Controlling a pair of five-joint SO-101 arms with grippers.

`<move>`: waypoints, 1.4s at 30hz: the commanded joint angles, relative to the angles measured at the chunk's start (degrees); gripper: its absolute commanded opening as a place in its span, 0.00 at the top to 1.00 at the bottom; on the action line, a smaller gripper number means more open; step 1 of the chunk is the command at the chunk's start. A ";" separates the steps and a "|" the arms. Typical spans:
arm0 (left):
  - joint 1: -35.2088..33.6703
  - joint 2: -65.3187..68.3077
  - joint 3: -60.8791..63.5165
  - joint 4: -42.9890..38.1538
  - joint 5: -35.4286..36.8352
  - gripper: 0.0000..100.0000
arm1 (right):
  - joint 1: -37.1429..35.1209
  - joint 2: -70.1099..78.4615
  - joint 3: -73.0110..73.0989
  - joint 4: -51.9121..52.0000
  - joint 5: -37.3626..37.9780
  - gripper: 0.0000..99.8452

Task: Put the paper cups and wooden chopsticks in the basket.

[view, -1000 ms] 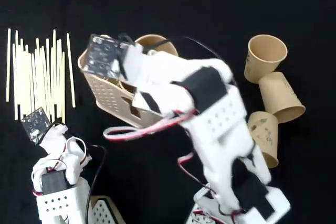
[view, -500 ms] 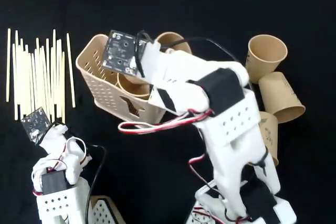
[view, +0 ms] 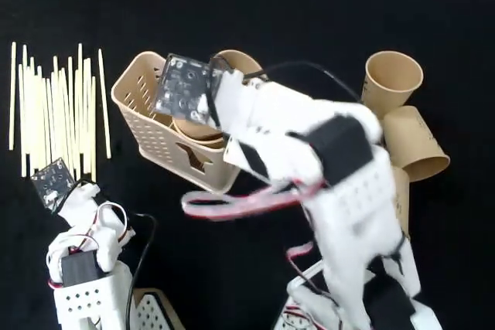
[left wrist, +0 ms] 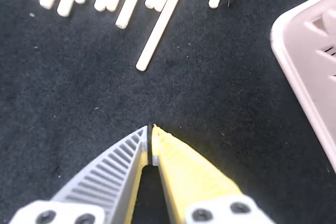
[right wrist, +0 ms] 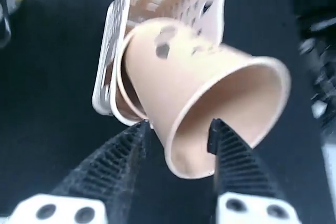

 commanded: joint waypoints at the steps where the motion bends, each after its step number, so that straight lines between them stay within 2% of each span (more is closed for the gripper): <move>1: 0.66 -0.26 0.92 0.26 0.35 0.97 | -3.25 -4.26 -5.49 1.76 -1.32 0.79; 6: 0.66 -0.26 0.92 0.26 0.35 0.97 | -1.05 -8.57 -5.93 1.05 -7.91 0.80; 15: 0.66 -0.26 0.92 0.26 0.35 0.97 | 16.88 -10.24 3.12 -6.07 -26.81 0.79; 23: 0.66 -0.26 0.92 0.26 0.35 0.97 | 18.55 -10.15 12.88 -12.75 -41.67 0.79; 34: 0.66 -0.26 0.92 0.26 0.35 0.97 | 18.20 -10.15 22.73 -17.93 -43.43 0.79; 42: 0.66 -0.26 0.92 0.26 0.35 0.97 | 17.76 -10.24 18.24 -17.85 -43.60 0.79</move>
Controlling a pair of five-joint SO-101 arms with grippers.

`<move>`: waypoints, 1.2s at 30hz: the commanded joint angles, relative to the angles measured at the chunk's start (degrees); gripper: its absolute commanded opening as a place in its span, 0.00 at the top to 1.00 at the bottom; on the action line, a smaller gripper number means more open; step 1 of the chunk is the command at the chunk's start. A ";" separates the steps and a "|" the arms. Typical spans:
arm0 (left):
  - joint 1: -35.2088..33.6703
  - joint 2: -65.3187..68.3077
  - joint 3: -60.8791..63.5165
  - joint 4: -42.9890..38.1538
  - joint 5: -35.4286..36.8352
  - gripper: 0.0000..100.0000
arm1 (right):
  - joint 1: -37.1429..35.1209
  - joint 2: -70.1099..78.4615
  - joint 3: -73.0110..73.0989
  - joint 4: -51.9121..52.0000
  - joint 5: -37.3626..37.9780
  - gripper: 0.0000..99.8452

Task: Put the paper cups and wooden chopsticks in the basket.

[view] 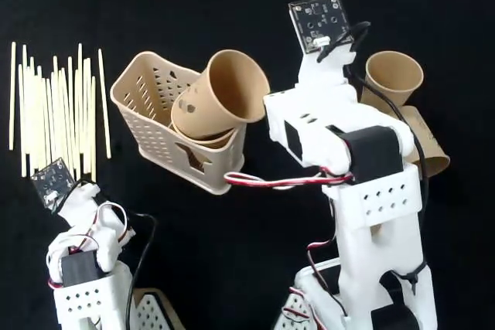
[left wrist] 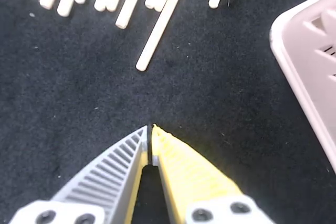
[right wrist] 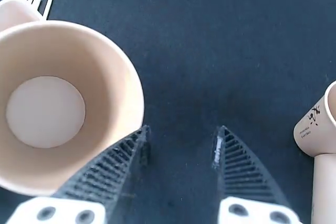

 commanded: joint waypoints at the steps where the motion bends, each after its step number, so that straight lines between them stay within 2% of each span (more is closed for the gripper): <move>1: 0.66 -0.26 0.92 0.26 0.35 0.97 | -0.79 -0.66 -4.44 -1.32 -0.62 0.79; 6: 0.66 -0.26 0.92 0.26 0.35 0.97 | -4.66 -1.19 -5.76 -0.79 -0.62 0.80; 17: 0.66 -0.26 0.92 0.26 0.35 0.97 | -4.57 -1.27 -3.21 -2.46 -0.53 0.80; 26: 0.66 -0.26 0.92 0.26 0.35 0.97 | -3.52 -2.77 -11.65 1.85 0.35 0.80; 31: 0.66 -0.26 0.92 0.26 0.35 0.97 | 8.44 -4.18 -15.43 7.82 9.23 0.80; 36: 0.66 -0.26 0.92 0.26 0.35 0.97 | 18.73 -4.26 -14.99 17.76 29.89 0.83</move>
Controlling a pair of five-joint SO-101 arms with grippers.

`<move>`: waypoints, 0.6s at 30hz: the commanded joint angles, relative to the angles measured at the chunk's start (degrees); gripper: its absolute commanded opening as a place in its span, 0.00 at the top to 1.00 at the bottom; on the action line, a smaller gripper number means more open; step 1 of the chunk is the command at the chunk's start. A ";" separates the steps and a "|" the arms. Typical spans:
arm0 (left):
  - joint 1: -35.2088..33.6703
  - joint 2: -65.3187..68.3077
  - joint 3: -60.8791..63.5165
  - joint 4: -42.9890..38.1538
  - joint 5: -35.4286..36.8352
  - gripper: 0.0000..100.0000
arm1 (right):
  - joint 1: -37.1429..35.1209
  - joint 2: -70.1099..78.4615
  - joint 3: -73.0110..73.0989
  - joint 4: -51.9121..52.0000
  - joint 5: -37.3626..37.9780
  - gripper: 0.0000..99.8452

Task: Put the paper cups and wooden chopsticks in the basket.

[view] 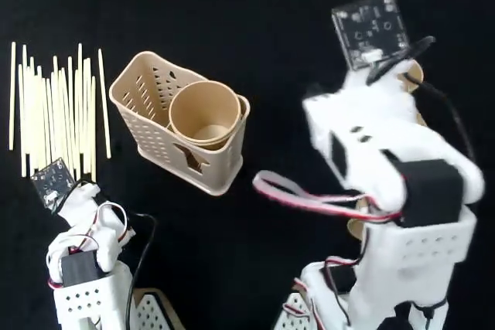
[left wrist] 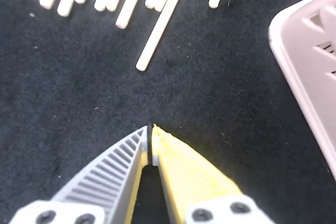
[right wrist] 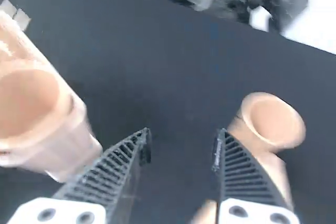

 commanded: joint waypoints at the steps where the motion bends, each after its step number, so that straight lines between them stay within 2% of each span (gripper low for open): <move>1: 0.66 -0.26 0.92 0.26 0.35 0.97 | 7.30 -1.01 -0.66 5.71 16.70 0.86; 4: 0.66 -0.26 0.92 0.26 0.35 0.97 | 14.33 -3.47 6.46 5.54 32.88 0.92; 6: 0.66 -0.26 0.92 0.26 0.35 0.97 | 18.64 -6.29 12.79 5.54 42.37 0.92; 12: 0.66 -0.26 0.92 0.26 0.35 0.97 | 30.07 -22.64 30.20 5.27 68.04 0.80; 15: 0.66 -0.26 0.92 0.26 0.35 0.97 | 33.05 -34.59 38.29 5.27 77.27 0.77; 18: 0.66 -0.26 0.92 0.26 0.35 0.97 | 35.08 -46.11 47.69 5.27 83.25 0.76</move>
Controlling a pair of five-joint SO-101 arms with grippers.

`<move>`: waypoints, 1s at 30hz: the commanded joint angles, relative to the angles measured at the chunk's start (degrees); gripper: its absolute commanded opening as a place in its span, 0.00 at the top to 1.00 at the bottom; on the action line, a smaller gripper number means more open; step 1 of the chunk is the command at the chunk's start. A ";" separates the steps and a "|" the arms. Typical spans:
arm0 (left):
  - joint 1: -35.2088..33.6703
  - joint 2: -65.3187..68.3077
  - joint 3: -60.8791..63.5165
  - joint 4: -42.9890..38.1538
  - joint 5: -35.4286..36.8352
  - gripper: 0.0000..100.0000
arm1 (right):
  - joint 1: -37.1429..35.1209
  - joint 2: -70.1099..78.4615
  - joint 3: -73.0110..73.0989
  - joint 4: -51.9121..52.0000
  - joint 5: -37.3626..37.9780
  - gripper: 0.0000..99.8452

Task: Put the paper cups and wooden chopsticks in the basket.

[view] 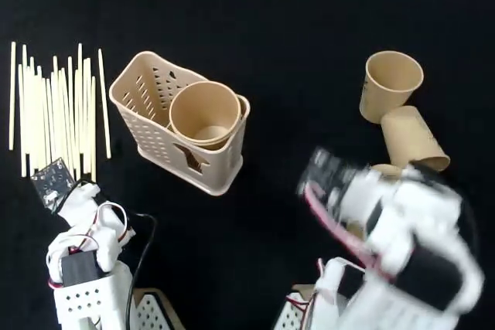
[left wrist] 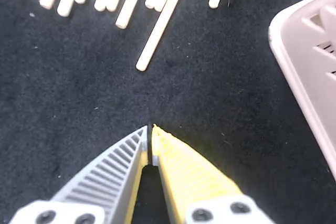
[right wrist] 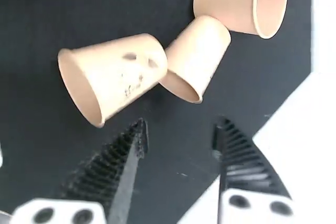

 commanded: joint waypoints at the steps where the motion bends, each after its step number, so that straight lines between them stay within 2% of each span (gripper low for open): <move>1: 0.66 -0.26 0.92 0.26 0.35 0.97 | 3.52 -13.41 10.33 1.58 7.74 0.76; 5: 0.66 -0.26 0.92 0.26 0.35 0.97 | 7.91 -23.96 24.66 -4.66 9.58 0.76; 9: 0.66 -0.26 0.92 0.26 0.35 0.97 | 12.31 -28.18 36.97 -12.84 9.58 0.76; 13: 0.66 -0.26 0.92 0.26 0.35 0.97 | 14.51 -28.62 42.42 -18.46 9.58 0.76; 20: 0.66 -0.26 0.92 0.26 0.35 0.97 | 14.33 -29.05 47.69 -28.13 8.26 0.77; 23: 0.66 -0.26 0.92 0.26 0.35 0.97 | 13.63 -29.05 49.63 -33.05 6.15 0.82; 28: 0.66 -0.26 0.92 0.26 0.35 0.97 | 13.36 -29.05 49.98 -34.11 3.16 0.98; 30: 0.66 -0.26 0.92 0.26 0.35 0.97 | 13.45 -29.05 49.45 -34.02 2.46 0.98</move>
